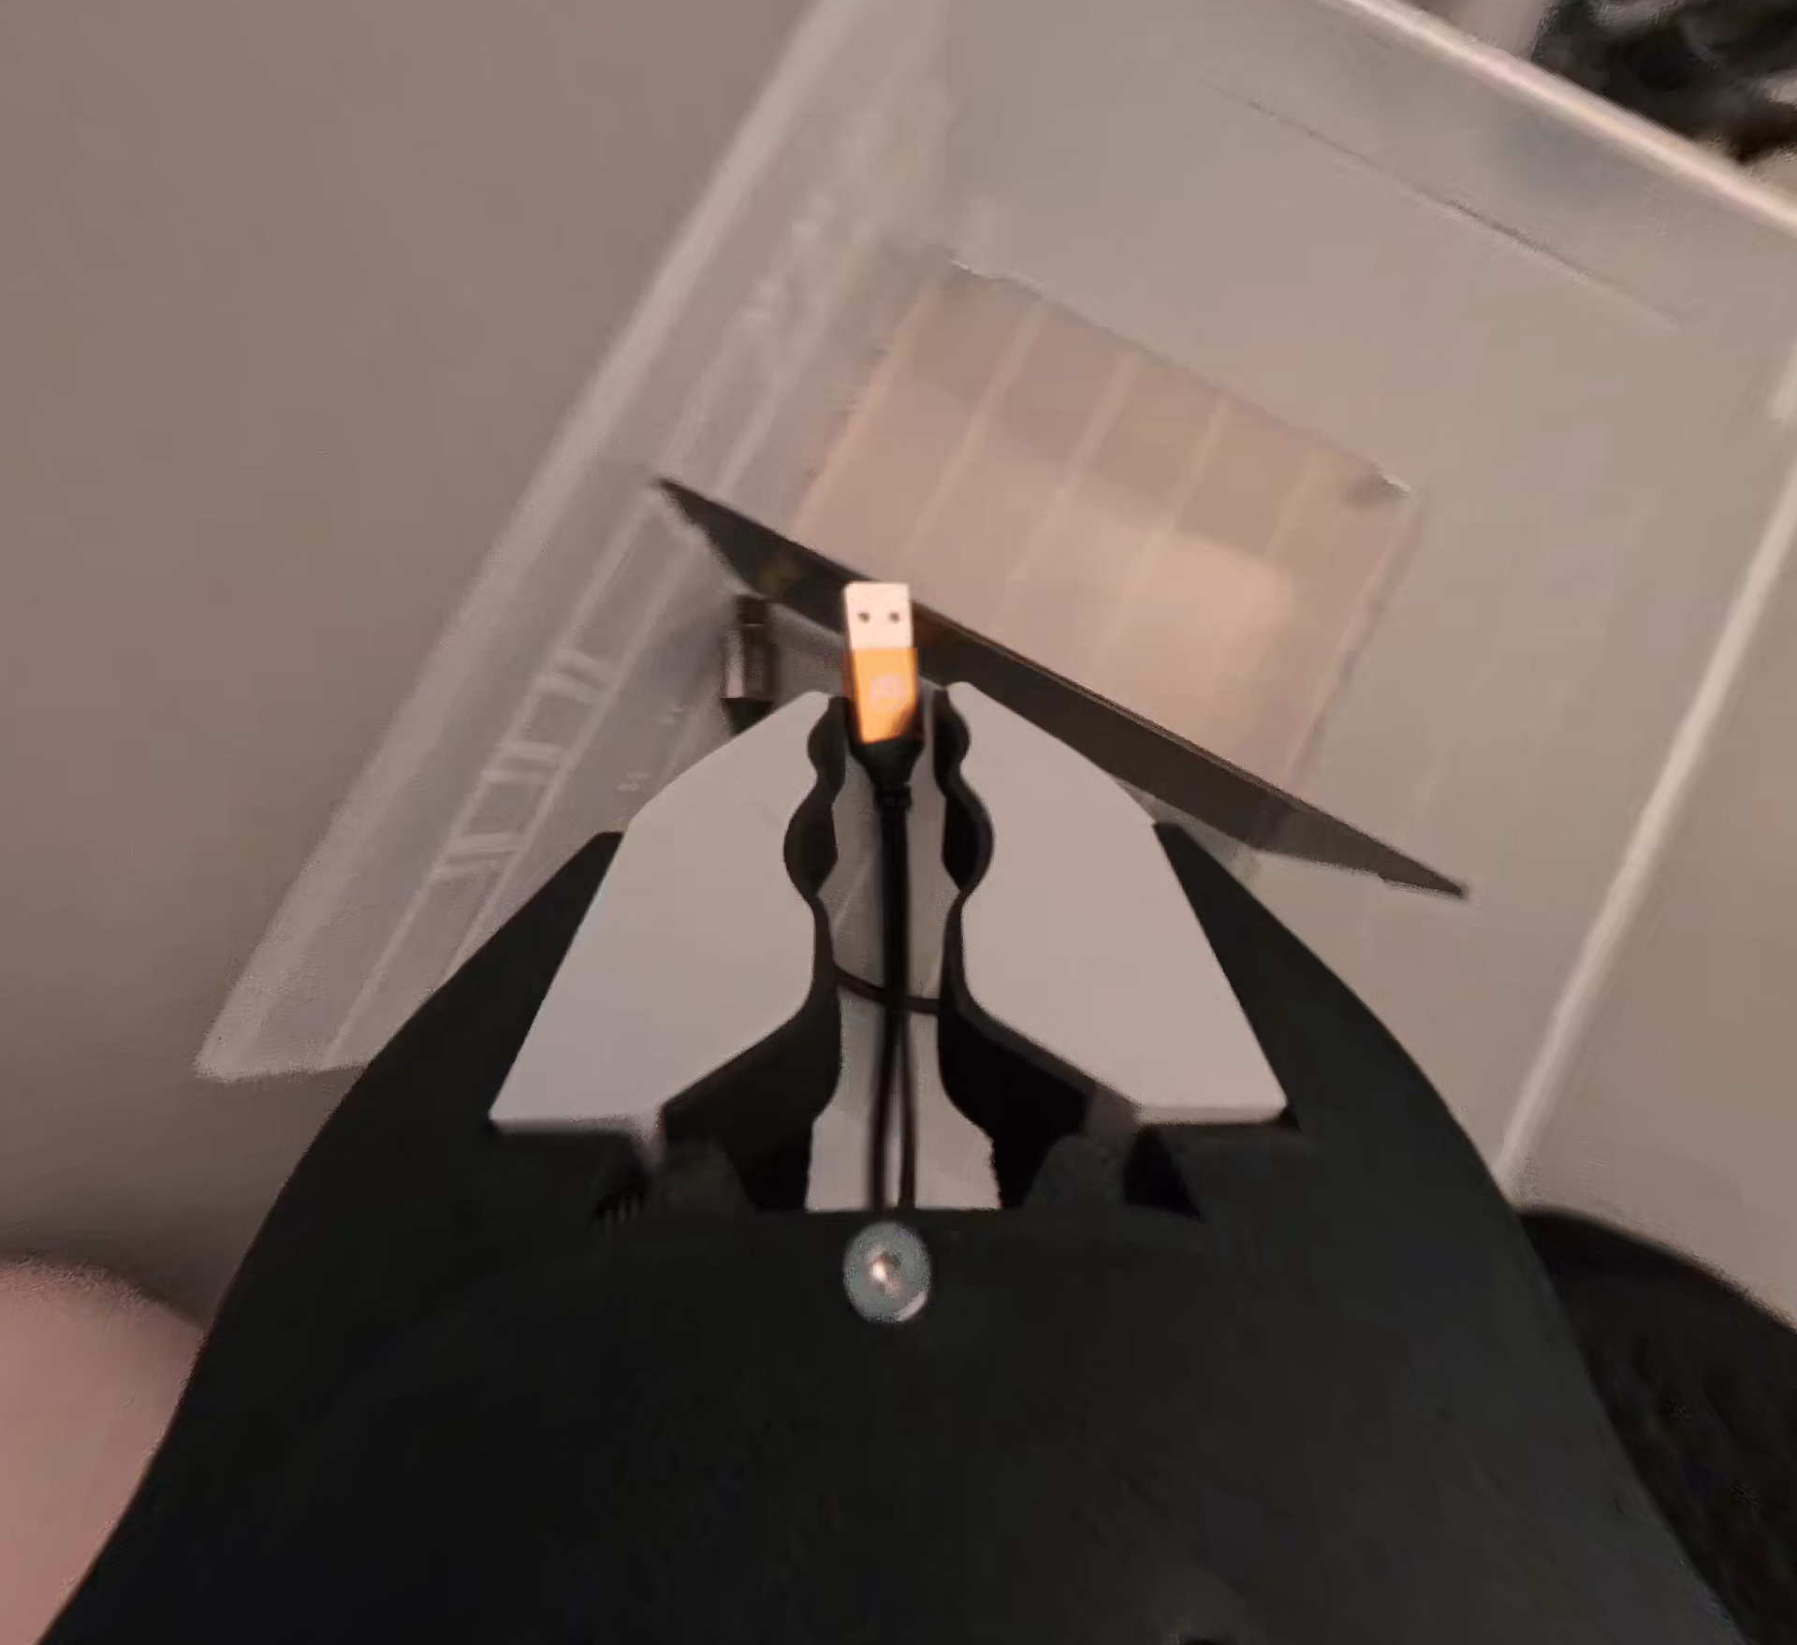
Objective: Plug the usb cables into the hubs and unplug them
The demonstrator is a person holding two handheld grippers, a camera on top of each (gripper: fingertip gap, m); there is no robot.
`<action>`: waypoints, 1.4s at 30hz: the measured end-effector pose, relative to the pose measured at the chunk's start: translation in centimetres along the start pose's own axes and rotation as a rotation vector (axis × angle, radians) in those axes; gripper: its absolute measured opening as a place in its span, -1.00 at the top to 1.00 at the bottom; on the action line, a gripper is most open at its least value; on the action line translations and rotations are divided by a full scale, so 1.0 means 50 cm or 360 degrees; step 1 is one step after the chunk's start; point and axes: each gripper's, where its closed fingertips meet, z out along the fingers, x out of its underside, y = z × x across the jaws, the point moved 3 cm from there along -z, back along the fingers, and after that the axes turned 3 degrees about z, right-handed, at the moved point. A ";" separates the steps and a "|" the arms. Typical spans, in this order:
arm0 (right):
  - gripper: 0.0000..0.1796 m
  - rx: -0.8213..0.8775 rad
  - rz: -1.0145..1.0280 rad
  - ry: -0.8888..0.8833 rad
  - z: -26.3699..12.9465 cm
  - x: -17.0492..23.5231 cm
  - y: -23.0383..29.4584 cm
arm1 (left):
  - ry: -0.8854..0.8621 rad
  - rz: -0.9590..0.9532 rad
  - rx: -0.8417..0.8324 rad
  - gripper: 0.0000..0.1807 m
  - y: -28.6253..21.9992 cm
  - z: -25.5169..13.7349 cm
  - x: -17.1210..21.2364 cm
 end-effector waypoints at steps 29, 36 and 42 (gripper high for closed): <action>0.69 -0.1603 -0.0741 -0.1171 -0.084 -0.381 0.666 | 0.0457 0.0117 0.0983 0.67 -0.258 0.122 0.116; 0.69 -0.0915 -0.0637 -0.1382 -0.148 -0.409 0.527 | 0.0203 0.0017 0.0699 0.36 -0.168 0.086 0.054; 0.68 0.0232 -0.0845 -0.0804 -0.116 -0.363 0.152 | 0.0127 0.0007 0.0573 0.45 -0.105 0.028 0.024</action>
